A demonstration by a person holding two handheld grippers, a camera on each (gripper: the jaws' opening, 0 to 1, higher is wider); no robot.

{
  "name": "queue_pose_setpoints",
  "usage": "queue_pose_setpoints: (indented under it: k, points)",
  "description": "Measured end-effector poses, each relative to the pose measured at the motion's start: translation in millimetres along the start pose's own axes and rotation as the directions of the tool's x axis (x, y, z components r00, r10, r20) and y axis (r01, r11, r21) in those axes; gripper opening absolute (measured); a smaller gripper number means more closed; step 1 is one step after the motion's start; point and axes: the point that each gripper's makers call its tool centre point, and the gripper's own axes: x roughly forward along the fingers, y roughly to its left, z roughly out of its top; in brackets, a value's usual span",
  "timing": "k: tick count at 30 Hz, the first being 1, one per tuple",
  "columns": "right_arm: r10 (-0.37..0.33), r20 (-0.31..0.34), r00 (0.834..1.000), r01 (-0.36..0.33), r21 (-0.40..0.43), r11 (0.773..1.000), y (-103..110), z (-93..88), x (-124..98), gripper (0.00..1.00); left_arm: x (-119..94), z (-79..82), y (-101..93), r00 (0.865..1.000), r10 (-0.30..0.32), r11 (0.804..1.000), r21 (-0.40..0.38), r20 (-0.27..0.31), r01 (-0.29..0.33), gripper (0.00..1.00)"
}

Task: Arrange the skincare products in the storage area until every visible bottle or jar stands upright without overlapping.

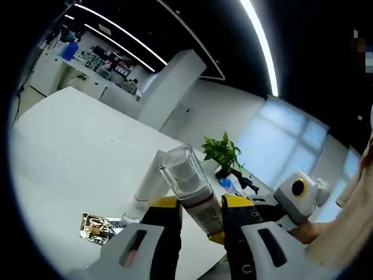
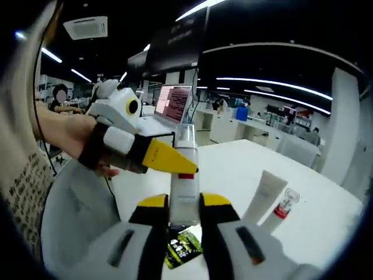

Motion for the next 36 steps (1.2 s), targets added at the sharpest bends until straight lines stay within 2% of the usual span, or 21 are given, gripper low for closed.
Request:
queue_pose_setpoints:
  k: [3,4,5,6,7,9,12,13,16,18,20,21,24,27,30,31,33,36]
  points:
    - [0.062,-0.024,0.998,-0.061,0.007,0.998,6.2,-5.8,-2.7,0.21,-0.3,-3.3,-3.1,1.000,-0.006,1.000,0.025,-0.026,0.007,0.21]
    - [0.081,-0.029,0.996,-0.082,-0.009,0.997,7.8,-5.8,-5.3,0.21,-1.1,-6.2,-6.8,0.998,-0.025,0.997,0.071,-0.060,0.029,0.21]
    - [0.109,-0.051,0.993,-0.110,-0.005,0.994,10.3,-8.8,-7.5,0.21,-1.2,-6.3,-8.6,0.997,-0.029,0.995,0.098,-0.071,0.036,0.20]
    - [0.138,-0.063,0.988,-0.135,0.049,0.990,12.9,-10.7,-11.9,0.21,-1.2,-6.5,-10.3,0.995,-0.031,0.989,0.140,-0.090,0.043,0.20]
    - [0.158,-0.044,0.987,-0.153,0.094,0.984,14.1,-8.0,-15.0,0.21,-1.6,-6.6,-10.8,0.994,-0.028,0.986,0.161,-0.104,0.044,0.20]
    - [0.188,0.048,0.981,-0.194,0.174,0.965,13.5,5.7,-24.5,0.23,-1.9,-6.5,-12.6,0.990,-0.030,0.973,0.224,-0.141,0.062,0.19]
    - [0.183,0.129,0.975,-0.211,0.247,0.946,3.7,18.8,-37.6,0.29,-3.1,-6.3,-14.1,0.981,-0.037,0.950,0.299,-0.188,0.093,0.19]
    - [0.184,0.170,0.968,-0.225,0.263,0.938,0.7,27.7,-40.5,0.31,-3.4,-6.0,-13.7,0.981,-0.034,0.947,0.307,-0.190,0.092,0.19]
    - [0.186,0.193,0.963,-0.232,0.250,0.940,-6.2,38.7,-44.0,0.32,-3.8,-12.4,-16.5,0.967,-0.047,0.922,0.362,-0.250,0.139,0.19]
    - [0.186,0.215,0.959,-0.237,0.239,0.942,-7.3,47.3,-42.1,0.34,-2.8,-19.0,-19.6,0.952,-0.047,0.891,0.419,-0.302,0.177,0.19]
    - [0.197,0.233,0.952,-0.251,0.235,0.939,-4.9,55.3,-37.6,0.37,-1.4,-26.2,-25.4,0.934,-0.054,0.851,0.473,-0.352,0.228,0.19]
    - [0.202,0.240,0.950,-0.259,0.233,0.937,-3.1,58.3,-34.7,0.36,0.1,-27.1,-29.3,0.931,-0.059,0.822,0.511,-0.360,0.250,0.19]
    - [0.217,0.246,0.945,-0.274,0.231,0.934,1.8,61.6,-28.6,0.35,2.2,-32.8,-37.4,0.914,-0.079,0.780,0.547,-0.397,0.305,0.19]
    - [0.229,0.239,0.944,-0.282,0.217,0.935,5.1,60.5,-27.6,0.33,3.1,-36.4,-43.4,0.903,-0.110,0.765,0.544,-0.416,0.344,0.19]
    - [0.225,0.232,0.946,-0.272,0.199,0.941,4.0,56.9,-30.5,0.23,3.9,-40.5,-44.8,0.891,-0.122,0.752,0.546,-0.436,0.370,0.19]
    - [0.224,0.230,0.947,-0.272,0.200,0.941,3.9,56.0,-31.2,0.23,4.1,-41.9,-45.6,0.889,-0.128,0.748,0.546,-0.439,0.377,0.19]
    - [0.201,0.219,0.955,-0.248,0.217,0.944,1.0,51.9,-33.1,0.22,6.0,-44.6,-44.4,0.886,-0.129,0.745,0.546,-0.446,0.383,0.19]
    - [0.165,0.223,0.961,-0.215,0.227,0.950,-2.7,47.5,-34.9,0.21,9.3,-46.6,-41.7,0.889,-0.120,0.744,0.553,-0.441,0.375,0.19]
